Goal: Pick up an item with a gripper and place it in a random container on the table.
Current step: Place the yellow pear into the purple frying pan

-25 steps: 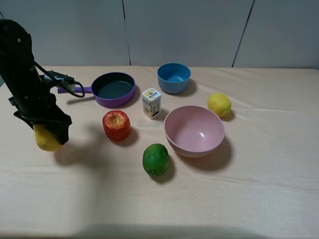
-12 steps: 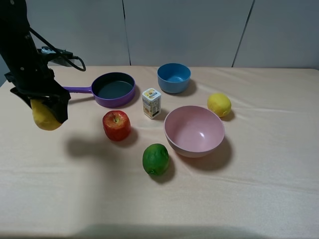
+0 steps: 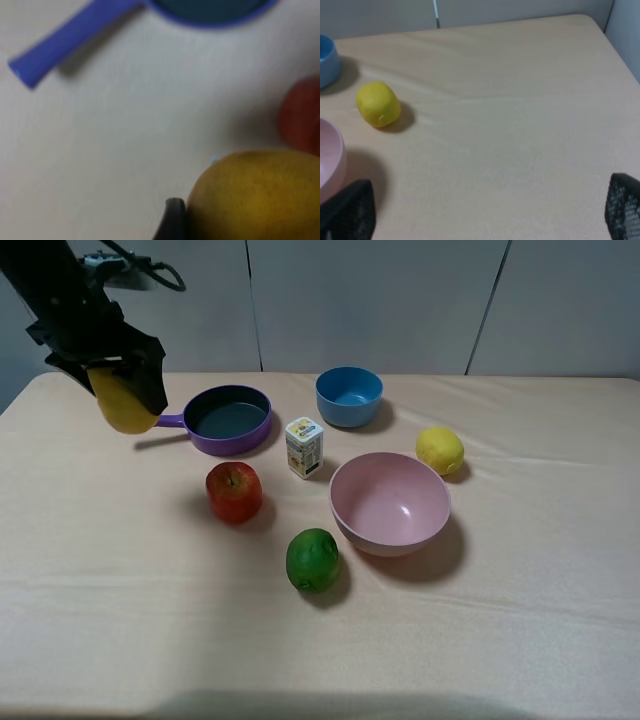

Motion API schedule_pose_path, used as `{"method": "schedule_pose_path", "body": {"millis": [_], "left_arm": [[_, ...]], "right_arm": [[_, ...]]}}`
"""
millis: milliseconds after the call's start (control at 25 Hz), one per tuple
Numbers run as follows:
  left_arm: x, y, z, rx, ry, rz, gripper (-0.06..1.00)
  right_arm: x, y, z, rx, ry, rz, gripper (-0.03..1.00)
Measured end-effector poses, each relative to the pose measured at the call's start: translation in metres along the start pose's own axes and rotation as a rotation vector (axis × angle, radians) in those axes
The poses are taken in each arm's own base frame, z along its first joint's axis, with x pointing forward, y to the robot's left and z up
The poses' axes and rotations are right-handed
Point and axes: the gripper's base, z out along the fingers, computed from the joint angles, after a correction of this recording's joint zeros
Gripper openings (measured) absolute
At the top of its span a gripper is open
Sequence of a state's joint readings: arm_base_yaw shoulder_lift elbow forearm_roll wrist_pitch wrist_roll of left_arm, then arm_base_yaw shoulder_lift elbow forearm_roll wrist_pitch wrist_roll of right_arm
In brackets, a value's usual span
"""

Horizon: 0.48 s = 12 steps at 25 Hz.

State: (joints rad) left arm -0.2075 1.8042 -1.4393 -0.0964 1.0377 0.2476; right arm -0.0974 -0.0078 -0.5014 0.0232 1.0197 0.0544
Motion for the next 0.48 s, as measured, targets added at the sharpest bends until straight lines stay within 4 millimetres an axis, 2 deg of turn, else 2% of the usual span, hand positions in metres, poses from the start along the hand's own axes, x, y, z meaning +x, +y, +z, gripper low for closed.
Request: {"method": "schedule_pose_path", "body": {"millis": [200,480], "left_arm": [[-0.029,0.005,-0.003,0.013,-0.009,0.002,0.72],[-0.063,0.013,0.01,0.016,-0.006,0.007,0.72]], "right_arm": [[0.0,0.0,0.0,0.0,0.0,0.0,0.69],[0.0,0.0,0.0,0.0,0.0,0.0,0.69]]}}
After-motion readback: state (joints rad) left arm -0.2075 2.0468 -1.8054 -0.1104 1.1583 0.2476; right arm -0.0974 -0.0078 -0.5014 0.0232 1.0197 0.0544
